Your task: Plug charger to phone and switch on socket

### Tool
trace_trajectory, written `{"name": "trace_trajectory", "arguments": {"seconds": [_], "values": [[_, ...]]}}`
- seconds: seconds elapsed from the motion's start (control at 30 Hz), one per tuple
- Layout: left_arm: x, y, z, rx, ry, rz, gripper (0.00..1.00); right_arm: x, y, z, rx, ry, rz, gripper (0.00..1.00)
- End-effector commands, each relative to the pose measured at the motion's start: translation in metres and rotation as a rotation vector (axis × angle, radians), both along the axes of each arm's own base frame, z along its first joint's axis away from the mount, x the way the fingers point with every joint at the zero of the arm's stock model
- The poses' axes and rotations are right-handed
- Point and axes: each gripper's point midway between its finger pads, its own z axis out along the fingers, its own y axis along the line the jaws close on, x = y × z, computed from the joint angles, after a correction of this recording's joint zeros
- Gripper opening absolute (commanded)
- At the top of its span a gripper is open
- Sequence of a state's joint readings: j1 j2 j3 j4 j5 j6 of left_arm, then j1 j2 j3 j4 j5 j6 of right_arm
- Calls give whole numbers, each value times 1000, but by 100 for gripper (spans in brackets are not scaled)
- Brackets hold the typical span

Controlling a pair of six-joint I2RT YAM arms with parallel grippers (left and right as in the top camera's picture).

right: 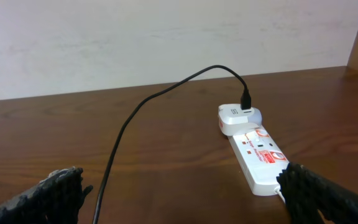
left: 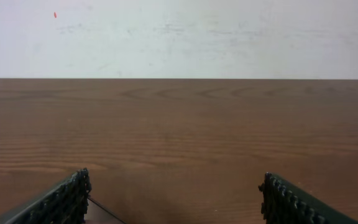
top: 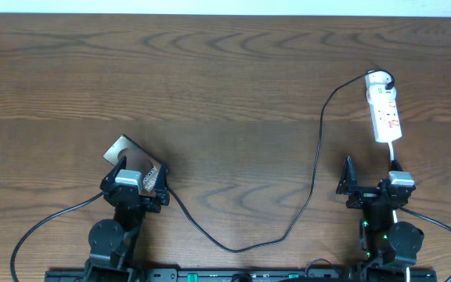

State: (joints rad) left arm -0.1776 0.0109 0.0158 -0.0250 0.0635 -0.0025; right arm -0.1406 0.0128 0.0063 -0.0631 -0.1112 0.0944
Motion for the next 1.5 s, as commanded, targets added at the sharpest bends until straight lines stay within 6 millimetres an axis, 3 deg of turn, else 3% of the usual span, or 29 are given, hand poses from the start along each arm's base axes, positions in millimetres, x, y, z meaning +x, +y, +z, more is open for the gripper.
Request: {"name": "trace_trajectory", "arguments": {"seconds": [0.0,0.67,1.07,1.47], "values": [[-1,1,-15,10,47,2,86,0,0,0,-14,-2,-3,99],[-1,1,-15,10,47,2,86,0,0,0,-15,-2,-3,99],[-1,1,-15,10,47,2,86,-1,39,0,-14,-2,157,99],[-1,1,-15,10,47,2,86,-1,40,0,-14,-2,159,99]]}}
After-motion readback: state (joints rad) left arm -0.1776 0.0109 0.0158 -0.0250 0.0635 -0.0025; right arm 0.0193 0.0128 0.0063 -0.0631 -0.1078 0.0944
